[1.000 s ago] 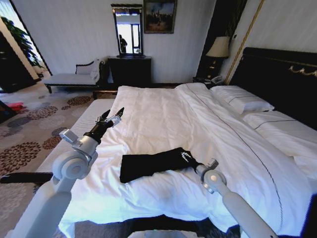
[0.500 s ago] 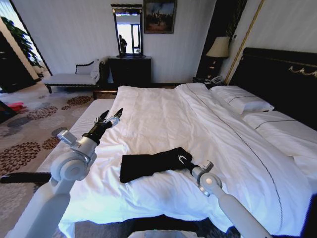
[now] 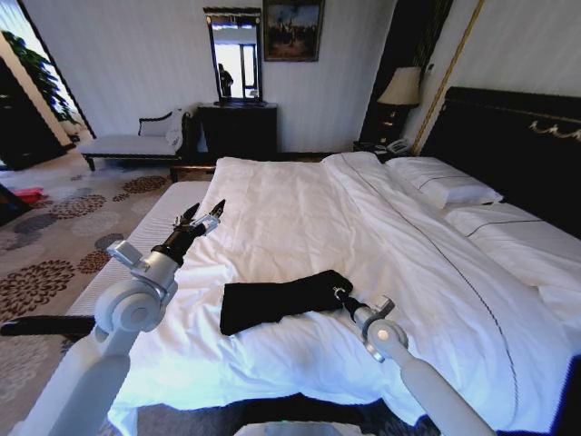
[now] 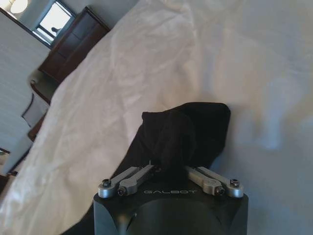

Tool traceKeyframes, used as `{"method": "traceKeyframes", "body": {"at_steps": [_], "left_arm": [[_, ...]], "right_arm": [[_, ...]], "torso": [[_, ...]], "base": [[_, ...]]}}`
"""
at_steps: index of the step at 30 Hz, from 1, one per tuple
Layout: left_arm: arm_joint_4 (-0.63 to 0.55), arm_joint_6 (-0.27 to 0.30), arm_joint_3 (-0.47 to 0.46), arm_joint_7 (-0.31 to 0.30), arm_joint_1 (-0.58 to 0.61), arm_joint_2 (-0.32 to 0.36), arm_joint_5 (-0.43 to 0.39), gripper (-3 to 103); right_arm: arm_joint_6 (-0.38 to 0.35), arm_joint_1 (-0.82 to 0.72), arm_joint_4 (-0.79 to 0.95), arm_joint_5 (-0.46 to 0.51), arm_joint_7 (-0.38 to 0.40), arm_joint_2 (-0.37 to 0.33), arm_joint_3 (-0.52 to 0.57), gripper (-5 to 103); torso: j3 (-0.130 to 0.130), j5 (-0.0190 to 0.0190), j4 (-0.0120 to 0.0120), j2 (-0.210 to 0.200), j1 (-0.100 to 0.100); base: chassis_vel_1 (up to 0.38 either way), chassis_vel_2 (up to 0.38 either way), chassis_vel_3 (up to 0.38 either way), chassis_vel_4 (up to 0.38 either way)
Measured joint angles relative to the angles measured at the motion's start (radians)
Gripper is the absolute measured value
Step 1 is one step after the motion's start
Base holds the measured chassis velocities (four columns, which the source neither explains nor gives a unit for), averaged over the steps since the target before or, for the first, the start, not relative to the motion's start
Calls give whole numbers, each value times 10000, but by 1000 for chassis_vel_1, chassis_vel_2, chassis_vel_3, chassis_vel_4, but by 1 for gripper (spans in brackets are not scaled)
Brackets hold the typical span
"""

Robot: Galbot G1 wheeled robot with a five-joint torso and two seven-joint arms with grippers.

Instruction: Fold the clothes on the bed.

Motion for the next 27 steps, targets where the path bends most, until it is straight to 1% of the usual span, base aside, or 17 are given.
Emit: {"method": "traceKeyframes", "body": {"at_steps": [1, 4, 6, 7, 8, 9, 10, 11, 12, 13, 14, 16, 19, 20, 22, 24, 27], "left_arm": [[-12, -4, -12, -1, 20, -2, 17, 100], [-48, -22, -51, -3, 75, -8, 39, 100], [-55, -26, -54, -3, 83, -8, 43, 100], [-71, -35, -66, -3, 110, -8, 73, 100], [-79, -41, -75, -4, 128, -6, 89, 100], [-93, -46, -82, -3, 148, -4, 100, 100], [-93, -46, -82, -3, 148, -4, 100, 100], [-105, -52, -87, -4, 162, -3, 105, 100], [-110, -54, -88, -4, 168, -3, 109, 100], [-118, -57, -88, -5, 174, -3, 115, 100], [-124, -58, -86, -6, 176, -6, 124, 100], [-126, -60, -75, -6, 177, -11, 142, 100], [-143, -61, -50, -8, 203, -27, 199, 100], [-143, -61, -50, -8, 203, -27, 199, 100], [-178, -62, -64, -11, 263, -28, 236, 100], [-188, -62, -75, -11, 284, -28, 245, 100], [-226, -63, -112, -12, 351, -23, 267, 100]], "right_arm": [[-15, -27, 63, -48, 158, 3, 0, 2], [-100, -110, 301, -110, 653, -14, 68, 18], [-120, -115, 336, -107, 741, -22, 98, 18], [-154, -133, 427, -84, 1009, -44, 191, 28], [-160, -151, 475, -66, 1139, -59, 251, 28], [-163, -182, 527, -41, 1258, -77, 322, 33], [-163, -182, 527, -41, 1258, -77, 322, 33], [-164, -217, 571, -18, 1368, -93, 381, 39], [-164, -252, 609, -2, 1462, -98, 424, 39], [-201, -306, 663, 81, 1614, -99, 476, 50], [-289, -344, 696, 189, 1802, -93, 505, 55], [-343, -367, 700, 261, 1920, -79, 511, 55], [-462, -427, 655, 426, 2183, 17, 509, 71], [-462, -427, 655, 426, 2183, 17, 509, 71], [-522, -406, 539, 563, 2214, 123, 449, 83], [-533, -379, 507, 590, 2200, 156, 416, 83], [-561, -231, 404, 655, 2059, 302, 249, 97]], "torso": [[0, 0, 1, 0, 0], [0, -1, -3, 0, 0], [0, -1, -3, 0, 0], [0, -1, -1, 0, 0], [0, -1, -1, 0, 0], [0, -1, -1, 0, 0], [0, -1, -1, 0, 0], [0, -2, -2, 0, 0], [-1, -1, -1, 0, 0], [-1, -1, -1, 0, 0], [0, -2, -1, 0, -1], [-1, -2, -1, 0, -1], [-1, -2, -1, 0, 0], [-1, -2, -1, 0, 0], [-1, -2, -1, 0, -1], [-1, -3, -1, 0, 0], [-1, -3, -2, 0, -1]], "base": [[0, 0, 0, 0], [0, 0, 0, 0], [0, 0, 0, 0], [0, 0, 0, 0], [0, 0, 0, 0], [0, 0, 0, 0], [0, 0, 0, 0], [0, 0, 0, 0], [0, 0, 0, 0], [0, 0, 0, 0], [0, 0, 0, 0], [0, 0, 0, 0], [0, 0, 0, 0], [0, 0, 0, 0], [0, 0, 0, 0], [0, 0, 0, 0], [0, 0, 0, 0]]}}
